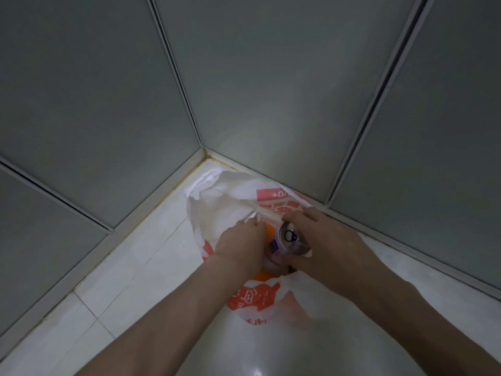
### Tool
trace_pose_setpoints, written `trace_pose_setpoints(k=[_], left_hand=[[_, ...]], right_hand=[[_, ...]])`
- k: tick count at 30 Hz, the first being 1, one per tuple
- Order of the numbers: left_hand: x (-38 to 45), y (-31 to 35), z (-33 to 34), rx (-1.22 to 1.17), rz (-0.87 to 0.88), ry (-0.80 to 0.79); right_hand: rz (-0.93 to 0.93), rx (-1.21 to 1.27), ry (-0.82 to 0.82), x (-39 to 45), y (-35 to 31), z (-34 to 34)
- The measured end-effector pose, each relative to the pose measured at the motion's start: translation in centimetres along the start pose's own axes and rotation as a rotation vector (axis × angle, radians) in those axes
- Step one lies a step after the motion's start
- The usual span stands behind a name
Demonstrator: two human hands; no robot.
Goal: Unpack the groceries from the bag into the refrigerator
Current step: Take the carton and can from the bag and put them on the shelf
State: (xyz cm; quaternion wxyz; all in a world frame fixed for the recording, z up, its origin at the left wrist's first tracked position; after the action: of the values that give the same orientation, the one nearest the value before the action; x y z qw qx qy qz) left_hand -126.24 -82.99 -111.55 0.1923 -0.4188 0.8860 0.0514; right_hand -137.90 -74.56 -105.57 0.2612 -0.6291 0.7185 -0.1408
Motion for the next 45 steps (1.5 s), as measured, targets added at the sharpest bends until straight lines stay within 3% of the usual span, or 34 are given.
trace_pose_setpoints(k=[5, 13, 17, 24, 32, 37, 45], left_hand=[[1.1, -1.8, 1.2, -0.055, -0.099, 0.052], [1.9, -3.1, 2.1, 0.225, -0.198, 0.021], [2.0, -2.1, 2.3, 0.23, -0.13, 0.008], [2.4, -2.9, 3.6, 0.249, -0.278, -0.109], [4.0, -3.4, 4.7, 0.19, -0.392, -0.098], [3.7, -3.3, 4.7, 0.034, -0.414, -0.077], [1.7, -2.9, 2.3, -0.039, -0.353, 0.052]], right_hand=[[0.029, 0.045, 0.027, -0.3, 0.9, -1.0], [-0.069, 0.086, 0.162, -0.1, 1.1, -2.3], [-0.061, 0.082, 0.144, 0.4, 1.0, -2.3], [-0.019, 0.117, 0.084, 0.6, 0.8, -2.0], [-0.054, 0.058, 0.044, 0.0, 0.3, -1.5], [-0.065, 0.085, 0.075, -0.4, 0.6, -1.4], [-0.061, 0.096, 0.138, -0.8, -0.1, -1.5]])
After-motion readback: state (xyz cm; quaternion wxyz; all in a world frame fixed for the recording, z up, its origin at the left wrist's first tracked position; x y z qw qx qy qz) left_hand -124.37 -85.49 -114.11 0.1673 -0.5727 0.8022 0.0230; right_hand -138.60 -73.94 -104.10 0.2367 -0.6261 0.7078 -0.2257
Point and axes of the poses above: each hand's wrist, its own x-axis towards the middle knuckle, its own z-axis out of the palm, y = z × x, the point moved 5 cm from there along x, towards the middle knuckle, and after that the axes turned 10 degrees about x, right-handed, at the moved point
